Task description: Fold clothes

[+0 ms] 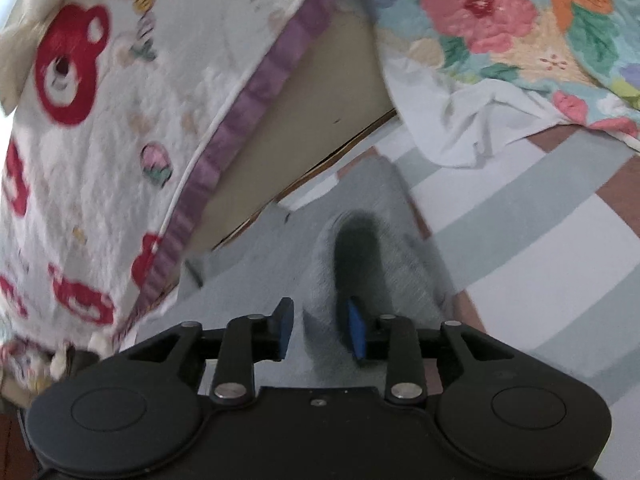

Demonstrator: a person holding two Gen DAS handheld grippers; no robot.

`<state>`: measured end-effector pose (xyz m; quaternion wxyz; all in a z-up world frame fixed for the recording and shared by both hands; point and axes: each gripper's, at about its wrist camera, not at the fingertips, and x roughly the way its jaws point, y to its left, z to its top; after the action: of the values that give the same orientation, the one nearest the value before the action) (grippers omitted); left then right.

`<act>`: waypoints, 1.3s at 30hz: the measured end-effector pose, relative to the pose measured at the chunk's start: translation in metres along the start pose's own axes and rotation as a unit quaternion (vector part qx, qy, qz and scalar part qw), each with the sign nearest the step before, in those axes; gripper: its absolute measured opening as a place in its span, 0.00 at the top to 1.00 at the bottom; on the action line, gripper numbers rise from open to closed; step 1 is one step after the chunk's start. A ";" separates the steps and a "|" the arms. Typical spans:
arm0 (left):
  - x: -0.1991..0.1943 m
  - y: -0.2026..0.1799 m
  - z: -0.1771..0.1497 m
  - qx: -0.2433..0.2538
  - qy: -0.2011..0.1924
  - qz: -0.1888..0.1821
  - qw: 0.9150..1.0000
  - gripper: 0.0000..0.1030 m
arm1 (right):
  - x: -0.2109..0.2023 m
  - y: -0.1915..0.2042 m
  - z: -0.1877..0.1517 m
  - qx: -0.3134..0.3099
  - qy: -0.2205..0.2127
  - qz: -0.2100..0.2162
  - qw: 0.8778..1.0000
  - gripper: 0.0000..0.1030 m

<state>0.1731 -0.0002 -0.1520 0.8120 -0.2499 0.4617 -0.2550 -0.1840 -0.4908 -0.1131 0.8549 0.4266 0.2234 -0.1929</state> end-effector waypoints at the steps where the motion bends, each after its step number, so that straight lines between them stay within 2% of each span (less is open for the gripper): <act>1: -0.001 0.000 0.001 0.001 -0.005 0.001 1.000 0.56 | 0.001 -0.003 0.003 0.011 -0.003 0.000 1.000 0.64; 4: 0.006 0.005 0.006 -0.014 -0.005 -0.010 1.000 0.54 | 0.004 -0.011 0.015 0.048 -0.003 0.018 0.999 0.61; 7: 0.019 0.007 0.007 -0.027 0.005 -0.030 0.999 0.52 | 0.017 -0.013 0.024 0.076 0.020 0.031 0.996 0.58; 9: 0.027 0.005 0.005 -0.019 0.003 -0.022 1.000 0.51 | 0.030 -0.011 0.027 0.082 0.035 0.019 0.996 0.53; 11: 0.031 0.003 0.003 -0.001 -0.004 -0.011 1.000 0.56 | 0.043 -0.009 0.030 0.088 0.043 -0.003 0.995 0.51; 12: 0.031 0.000 0.002 0.015 -0.005 -0.004 1.000 0.76 | 0.049 -0.008 0.031 0.091 0.044 -0.012 0.995 0.56; 13: 0.029 -0.002 0.003 0.035 -0.005 0.006 0.999 0.92 | 0.054 -0.005 0.033 0.088 0.040 -0.015 0.995 0.67; 14: 0.026 -0.004 0.005 0.043 -0.007 0.001 0.999 0.92 | 0.058 -0.001 0.036 0.076 0.038 -0.011 0.996 0.89; 15: 0.021 -0.005 0.007 0.049 -0.009 -0.007 0.999 0.94 | 0.059 0.006 0.039 0.060 0.033 -0.004 0.998 0.90; 17: 0.006 -0.008 0.015 0.042 -0.029 -0.035 0.998 0.94 | 0.048 0.021 0.049 0.028 0.003 0.016 0.999 0.90; 19: -0.013 -0.021 0.027 0.065 -0.058 -0.062 0.994 0.94 | 0.032 0.033 0.062 0.010 -0.030 0.036 0.999 0.90; 22: -0.043 -0.040 0.039 0.087 -0.119 -0.107 0.983 0.94 | 0.012 0.047 0.081 -0.015 -0.075 0.062 0.995 0.91; 25: -0.058 -0.050 0.038 0.107 -0.143 -0.137 0.974 0.93 | -0.011 0.045 0.080 -0.016 -0.125 0.117 0.985 0.91; 26: -0.051 -0.048 0.037 0.107 -0.116 -0.130 0.979 0.92 | -0.015 0.041 0.076 -0.022 -0.126 0.119 0.985 0.91; 28: -0.027 -0.032 0.029 0.084 -0.036 -0.096 0.991 0.91 | -0.013 0.027 0.065 -0.037 -0.099 0.094 0.990 0.90; 31: -0.002 -0.006 0.005 0.052 0.037 -0.032 0.997 0.92 | 0.001 -0.006 0.042 -0.004 -0.046 0.030 0.998 0.90; 33: -0.002 0.000 -0.005 0.050 0.055 -0.031 0.997 0.93 | 0.009 -0.024 0.028 0.020 -0.033 0.014 0.999 0.89; 36: -0.008 -0.003 -0.003 0.062 0.055 -0.043 0.996 0.90 | 0.015 -0.036 0.016 0.043 -0.028 0.008 0.999 0.86; 38: -0.011 -0.003 0.002 0.066 0.044 -0.059 0.995 0.81 | 0.015 -0.039 0.016 0.051 -0.027 0.015 0.998 0.86; 39: -0.012 -0.002 0.005 0.063 0.038 -0.067 0.995 0.72 | 0.015 -0.040 0.017 0.053 -0.027 0.018 0.998 0.83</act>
<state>0.1718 0.0068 -0.1416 0.7893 -0.2188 0.4570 -0.3468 -0.1885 -0.5291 -0.1384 0.8400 0.4702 0.1817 -0.2006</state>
